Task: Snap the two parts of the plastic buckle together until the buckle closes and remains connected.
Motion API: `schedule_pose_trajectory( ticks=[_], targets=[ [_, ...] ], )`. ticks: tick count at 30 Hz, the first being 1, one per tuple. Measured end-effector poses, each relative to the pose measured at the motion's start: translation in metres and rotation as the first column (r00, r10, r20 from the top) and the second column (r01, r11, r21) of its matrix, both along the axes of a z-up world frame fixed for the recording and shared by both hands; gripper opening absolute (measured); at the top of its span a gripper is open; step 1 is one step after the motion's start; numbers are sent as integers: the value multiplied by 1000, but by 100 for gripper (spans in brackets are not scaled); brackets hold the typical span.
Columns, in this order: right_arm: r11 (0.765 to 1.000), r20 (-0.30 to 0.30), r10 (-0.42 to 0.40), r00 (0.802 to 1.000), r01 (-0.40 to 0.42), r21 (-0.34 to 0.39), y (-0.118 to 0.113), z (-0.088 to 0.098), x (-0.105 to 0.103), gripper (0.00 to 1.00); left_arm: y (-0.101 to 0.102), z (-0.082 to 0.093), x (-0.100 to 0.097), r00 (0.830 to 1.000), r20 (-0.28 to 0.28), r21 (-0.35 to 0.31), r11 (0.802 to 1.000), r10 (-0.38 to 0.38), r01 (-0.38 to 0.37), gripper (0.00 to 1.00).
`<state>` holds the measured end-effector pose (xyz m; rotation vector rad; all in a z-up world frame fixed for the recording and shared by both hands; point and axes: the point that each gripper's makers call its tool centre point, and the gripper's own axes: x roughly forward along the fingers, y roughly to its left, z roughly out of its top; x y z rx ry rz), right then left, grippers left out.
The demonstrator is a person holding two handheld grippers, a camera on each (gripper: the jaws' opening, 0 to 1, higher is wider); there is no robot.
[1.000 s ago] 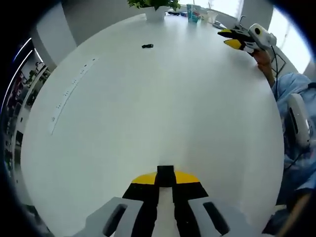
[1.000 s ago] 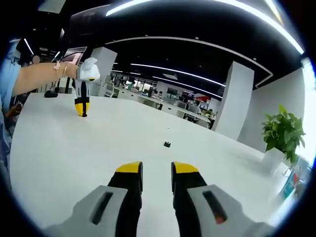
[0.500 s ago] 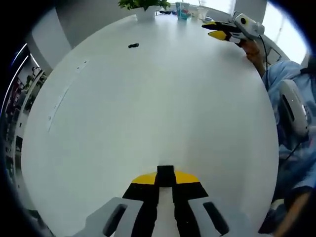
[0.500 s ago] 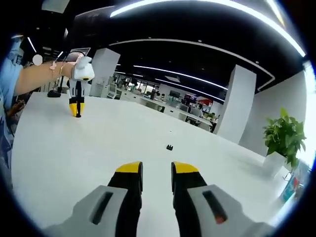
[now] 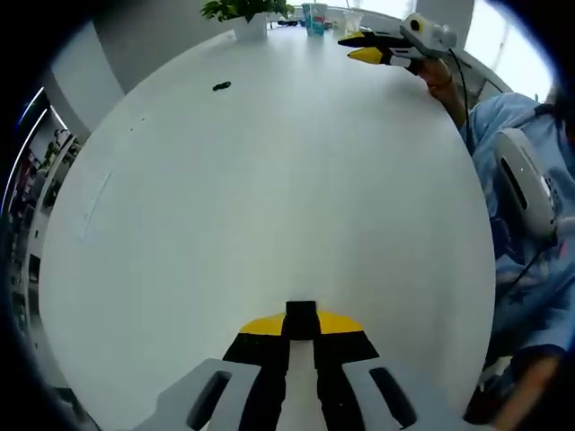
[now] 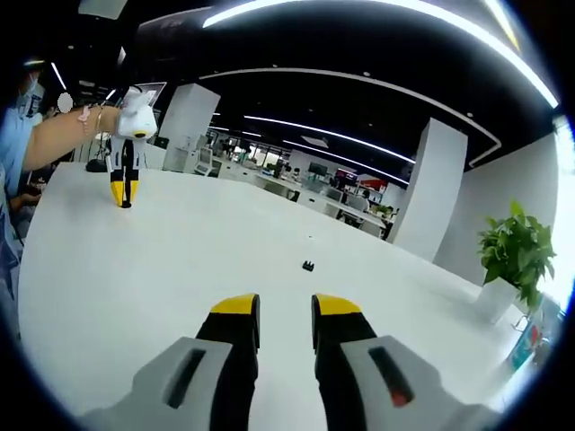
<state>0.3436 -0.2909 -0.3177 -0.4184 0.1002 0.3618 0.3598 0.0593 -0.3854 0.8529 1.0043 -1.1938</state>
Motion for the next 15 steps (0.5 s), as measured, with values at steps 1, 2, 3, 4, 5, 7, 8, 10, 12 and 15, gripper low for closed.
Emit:
schedule_pose_trajectory(
  ticks=[1,2,3,4,5,7,8,10,12,15],
  targets=[
    [1000,-2,-4,1000,4,-2,-1,0,0,23,1,0,-2,1000,2,-1,1000,-3,3,8],
    [1000,-3,-6,1000,6,-3,-1,0,0,23,1,0,-4,1000,1,-1,1000,-4,4,8],
    [1000,-4,-8,1000,8,-4,-2,-1,1,23,2,0,-6,1000,-2,-1,1000,-3,3,8],
    [1000,-5,-10,1000,10,-6,-2,-1,1,23,2,0,-8,1000,-3,-1,1000,-5,5,8],
    [1000,-7,-12,1000,12,-8,-3,-1,1,23,3,0,-10,1000,-3,-1,1000,-7,7,8],
    [1000,-8,-17,1000,17,-8,-4,-1,1,23,4,1,-14,1000,-1,0,1000,-9,9,8],
    [1000,-9,-19,1000,19,-8,-4,-1,1,23,5,1,-15,1000,-2,1,1000,-11,11,8],
    [1000,-11,-26,1000,26,-8,-6,-2,2,23,6,1,-18,1000,-2,2,1000,-15,15,8],
    [999,-15,-32,999,32,-10,-7,-2,2,23,6,2,-21,1000,-3,4,1000,-16,16,8],
    [999,-19,-36,999,35,-15,-7,-3,3,23,7,2,-26,1000,-5,8,1000,-18,18,8]
  ],
)
